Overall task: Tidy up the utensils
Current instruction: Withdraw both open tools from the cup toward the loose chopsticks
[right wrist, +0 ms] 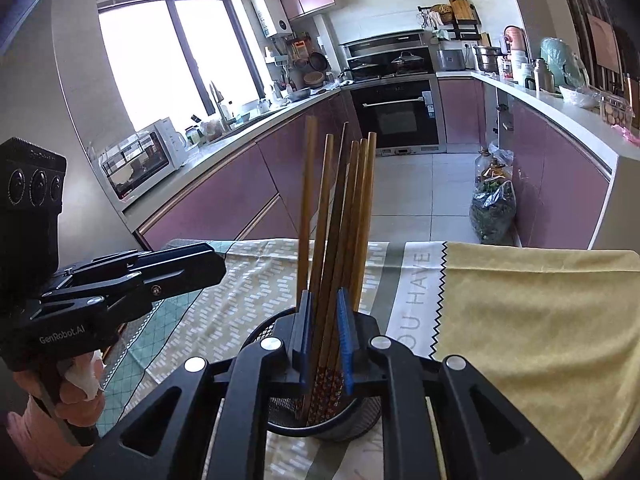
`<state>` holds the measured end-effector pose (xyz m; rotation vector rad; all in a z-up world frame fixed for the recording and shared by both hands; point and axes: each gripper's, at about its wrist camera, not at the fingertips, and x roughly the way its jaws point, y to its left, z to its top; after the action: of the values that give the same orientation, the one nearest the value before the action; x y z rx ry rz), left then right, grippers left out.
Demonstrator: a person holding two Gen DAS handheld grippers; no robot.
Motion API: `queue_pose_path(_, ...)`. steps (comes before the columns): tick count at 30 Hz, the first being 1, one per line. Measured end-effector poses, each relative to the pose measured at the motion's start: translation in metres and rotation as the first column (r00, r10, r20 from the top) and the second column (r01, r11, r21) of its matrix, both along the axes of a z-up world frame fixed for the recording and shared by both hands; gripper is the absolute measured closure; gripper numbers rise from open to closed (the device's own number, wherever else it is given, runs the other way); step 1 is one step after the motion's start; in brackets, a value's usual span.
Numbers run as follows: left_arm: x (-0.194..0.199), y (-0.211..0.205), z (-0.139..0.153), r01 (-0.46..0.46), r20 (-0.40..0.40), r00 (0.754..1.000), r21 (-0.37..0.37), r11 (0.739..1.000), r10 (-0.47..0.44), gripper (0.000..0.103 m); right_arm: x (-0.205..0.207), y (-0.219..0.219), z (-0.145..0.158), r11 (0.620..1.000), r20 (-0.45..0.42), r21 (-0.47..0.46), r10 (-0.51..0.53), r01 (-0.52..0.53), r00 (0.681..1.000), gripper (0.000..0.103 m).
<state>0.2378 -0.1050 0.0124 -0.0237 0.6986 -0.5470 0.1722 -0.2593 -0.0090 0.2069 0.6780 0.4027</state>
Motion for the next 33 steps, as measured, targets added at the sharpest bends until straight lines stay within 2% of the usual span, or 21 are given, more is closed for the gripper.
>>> queue_pose_path(3, -0.01, 0.012, -0.001, -0.025, 0.02, 0.999, -0.006, 1.0, 0.025, 0.072, -0.008, -0.001, 0.002, 1.0, 0.013, 0.006, 0.005, -0.005, 1.0, 0.089)
queue_pose_path(7, -0.03, 0.029, -0.002, -0.055, 0.06, 0.997, -0.008, 0.998, 0.055, 0.067, -0.027, 0.0, 0.008, 1.0, 0.052, 0.007, 0.028, -0.028, 0.998, 0.079)
queue_pose_path(13, -0.064, 0.054, -0.015, -0.083, 0.086, 0.993, 0.005, 0.997, 0.083, 0.057, -0.067, 0.015, 0.012, 0.992, 0.096, -0.026, 0.128, -0.126, 0.987, 0.07)
queue_pose_path(19, -0.085, 0.069, -0.049, -0.101, 0.021, 0.995, 0.05, 0.994, 0.1, 0.051, -0.085, 0.039, -0.02, 0.976, 0.004, -0.057, 0.21, -0.21, 0.978, 0.069)
queue_pose_path(26, -0.1, 0.073, -0.089, -0.096, -0.073, 0.992, 0.085, 0.992, 0.102, 0.047, -0.086, 0.063, -0.067, 0.971, -0.144, -0.079, 0.214, -0.227, 0.966, 0.069)
queue_pose_path(33, -0.1, 0.069, -0.114, -0.093, -0.141, 0.984, 0.111, 0.989, 0.108, 0.047, -0.092, 0.072, -0.081, 0.97, -0.17, -0.117, 0.192, -0.213, 0.967, 0.069)
